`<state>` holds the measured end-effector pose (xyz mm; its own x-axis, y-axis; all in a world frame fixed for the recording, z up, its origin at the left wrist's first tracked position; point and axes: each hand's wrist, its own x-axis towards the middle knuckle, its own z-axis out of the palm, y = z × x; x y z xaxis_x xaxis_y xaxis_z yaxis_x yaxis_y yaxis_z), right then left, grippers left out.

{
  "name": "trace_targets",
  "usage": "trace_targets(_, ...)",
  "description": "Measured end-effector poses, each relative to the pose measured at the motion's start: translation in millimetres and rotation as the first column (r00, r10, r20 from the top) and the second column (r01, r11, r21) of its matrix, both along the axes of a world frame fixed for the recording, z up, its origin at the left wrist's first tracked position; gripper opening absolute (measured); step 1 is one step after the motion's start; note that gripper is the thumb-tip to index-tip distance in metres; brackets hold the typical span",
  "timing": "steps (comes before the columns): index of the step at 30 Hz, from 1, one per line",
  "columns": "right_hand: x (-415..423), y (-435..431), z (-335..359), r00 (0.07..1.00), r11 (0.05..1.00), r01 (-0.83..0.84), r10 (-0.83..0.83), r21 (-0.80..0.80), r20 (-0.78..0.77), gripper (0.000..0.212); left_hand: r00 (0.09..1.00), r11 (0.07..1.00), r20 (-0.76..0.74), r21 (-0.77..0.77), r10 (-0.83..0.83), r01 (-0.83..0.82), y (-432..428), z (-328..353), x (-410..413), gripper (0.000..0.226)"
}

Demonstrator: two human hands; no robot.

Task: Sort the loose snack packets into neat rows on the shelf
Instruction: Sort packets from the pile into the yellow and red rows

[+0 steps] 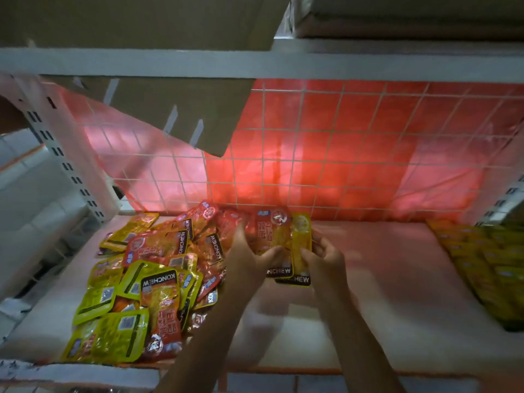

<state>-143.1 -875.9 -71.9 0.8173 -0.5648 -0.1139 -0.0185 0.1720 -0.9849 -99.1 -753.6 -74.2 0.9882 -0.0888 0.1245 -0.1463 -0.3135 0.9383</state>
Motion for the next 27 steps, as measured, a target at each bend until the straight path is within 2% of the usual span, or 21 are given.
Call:
trace_targets(4,-22,-36,-1,0.995,0.995,0.100,-0.100,0.028,0.017,0.042,0.984,0.987,-0.159,-0.154,-0.077,0.053,-25,-10,-2,0.032)
trace_targets(6,-34,-54,-2,0.991,0.991,0.132,-0.132,0.011,0.031,0.039,0.969,0.965,-0.192,-0.242,-0.154,0.105,-41,-10,-10,0.019)
trace_targets(8,-47,-72,-3,0.987,0.989,0.145,-0.146,0.018,0.060,0.034,0.946,0.931,-0.227,-0.335,-0.232,0.147,-59,-5,-22,0.018)
trace_targets(12,-76,-109,-6,0.977,0.980,0.200,-0.200,0.003,0.078,0.039,0.905,0.897,-0.282,-0.400,-0.318,0.190,-99,-4,-44,0.019)
trace_targets(18,-127,-171,-2,0.969,0.977,0.215,-0.214,0.005,0.123,0.051,0.851,0.790,-0.236,-0.543,-0.469,0.285,-166,-2,-96,0.024)
trace_targets(22,-160,-210,4,0.975,0.979,0.180,-0.166,-0.096,0.146,0.028,0.853,0.806,-0.236,-0.511,-0.465,0.298,-215,-1,-136,0.024)
trace_targets(25,-185,-235,1,0.984,0.987,0.155,-0.151,-0.047,0.091,0.015,0.850,0.827,-0.259,-0.475,-0.458,0.301,-247,2,-165,0.022)
trace_targets(27,-201,-251,-3,0.993,0.989,0.110,-0.106,-0.100,0.046,0.017,0.855,0.836,-0.255,-0.456,-0.451,0.305,-265,3,-182,0.022)
